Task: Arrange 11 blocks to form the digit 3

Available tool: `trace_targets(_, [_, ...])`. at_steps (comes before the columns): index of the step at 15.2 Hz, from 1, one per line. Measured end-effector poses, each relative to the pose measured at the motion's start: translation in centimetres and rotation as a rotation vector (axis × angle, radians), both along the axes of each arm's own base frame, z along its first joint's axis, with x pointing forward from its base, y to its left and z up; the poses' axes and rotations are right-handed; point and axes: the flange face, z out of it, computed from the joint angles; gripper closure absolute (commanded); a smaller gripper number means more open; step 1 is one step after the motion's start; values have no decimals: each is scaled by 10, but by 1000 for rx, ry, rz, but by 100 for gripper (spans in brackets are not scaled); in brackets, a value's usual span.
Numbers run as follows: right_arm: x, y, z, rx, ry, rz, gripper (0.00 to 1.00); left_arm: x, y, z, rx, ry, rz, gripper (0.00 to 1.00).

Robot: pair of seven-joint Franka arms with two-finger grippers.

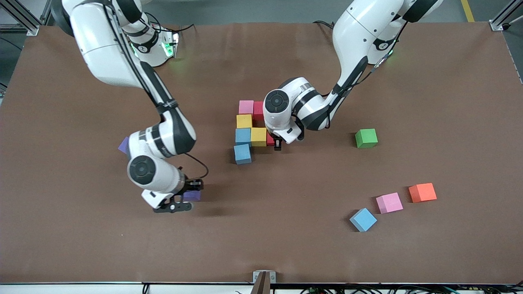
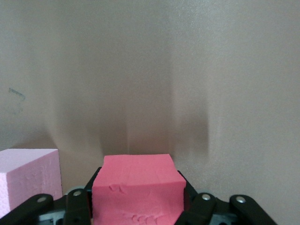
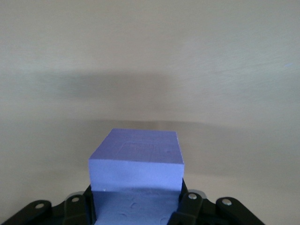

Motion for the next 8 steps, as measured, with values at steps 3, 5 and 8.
trace_targets(3, [-9,45,-11,1,-2,-55,72,1,1,-1,1,0,1,63])
trace_targets(5, [-17,70,-21,4,-6,-57,72,1,1,-1,2,1,1,39])
trace_targets(8, [-28,96,-39,11,-20,-80,72,1,1,-2,2,1,2,0])
